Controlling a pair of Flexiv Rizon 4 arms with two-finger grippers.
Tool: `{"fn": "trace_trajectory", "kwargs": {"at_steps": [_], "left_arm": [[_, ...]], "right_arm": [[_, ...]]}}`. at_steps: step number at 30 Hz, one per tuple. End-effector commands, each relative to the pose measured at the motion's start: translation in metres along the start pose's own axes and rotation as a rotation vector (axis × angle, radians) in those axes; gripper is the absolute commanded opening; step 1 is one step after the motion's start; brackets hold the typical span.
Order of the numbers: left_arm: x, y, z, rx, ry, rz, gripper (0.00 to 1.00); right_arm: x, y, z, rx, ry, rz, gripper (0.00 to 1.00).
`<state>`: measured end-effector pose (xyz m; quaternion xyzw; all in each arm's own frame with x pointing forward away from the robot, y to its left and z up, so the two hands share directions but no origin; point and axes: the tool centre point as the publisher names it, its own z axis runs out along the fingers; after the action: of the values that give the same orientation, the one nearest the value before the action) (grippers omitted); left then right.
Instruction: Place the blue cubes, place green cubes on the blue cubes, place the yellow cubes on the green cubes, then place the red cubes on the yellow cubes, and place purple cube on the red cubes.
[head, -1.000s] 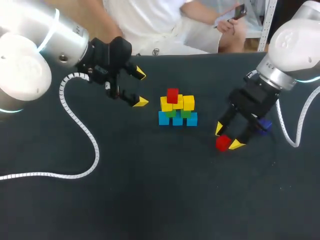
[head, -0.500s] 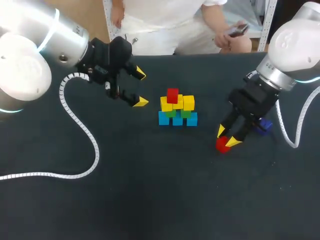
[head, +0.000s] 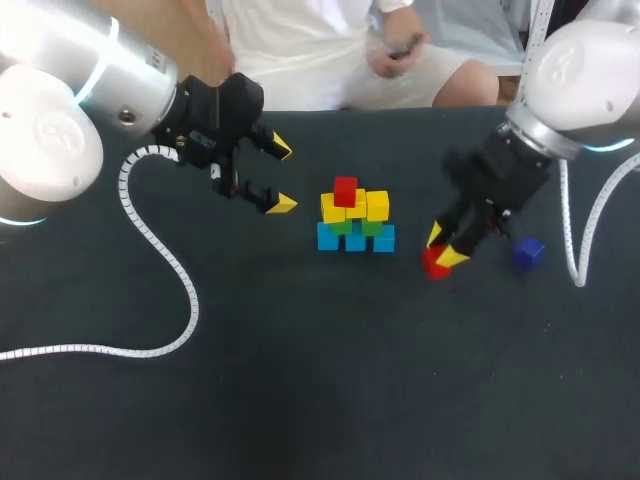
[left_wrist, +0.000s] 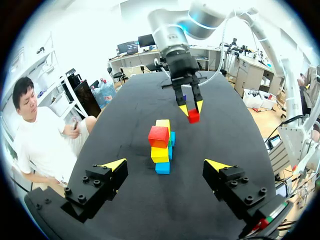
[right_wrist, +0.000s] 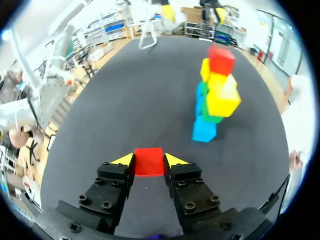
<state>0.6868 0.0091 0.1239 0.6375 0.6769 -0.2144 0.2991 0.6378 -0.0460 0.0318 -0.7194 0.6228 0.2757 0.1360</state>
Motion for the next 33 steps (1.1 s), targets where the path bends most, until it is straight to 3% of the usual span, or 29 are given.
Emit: {"fn": "trace_trajectory", "kwargs": {"at_steps": [1, 19, 33], "left_arm": [[0.001, 0.001, 0.000, 0.002, -0.003, 0.002, 1.00], [0.001, 0.001, 0.000, 0.002, -0.003, 0.002, 1.00], [0.001, 0.001, 0.000, 0.002, -0.003, 0.002, 1.00]], "right_arm": [[-0.009, 0.007, -0.020, 0.054, -0.032, 0.033, 0.00], [-0.065, -0.006, -0.044, 0.130, -0.024, 0.033, 0.00], [-0.079, -0.009, -0.048, 0.136, -0.048, -0.010, 0.00]]}}
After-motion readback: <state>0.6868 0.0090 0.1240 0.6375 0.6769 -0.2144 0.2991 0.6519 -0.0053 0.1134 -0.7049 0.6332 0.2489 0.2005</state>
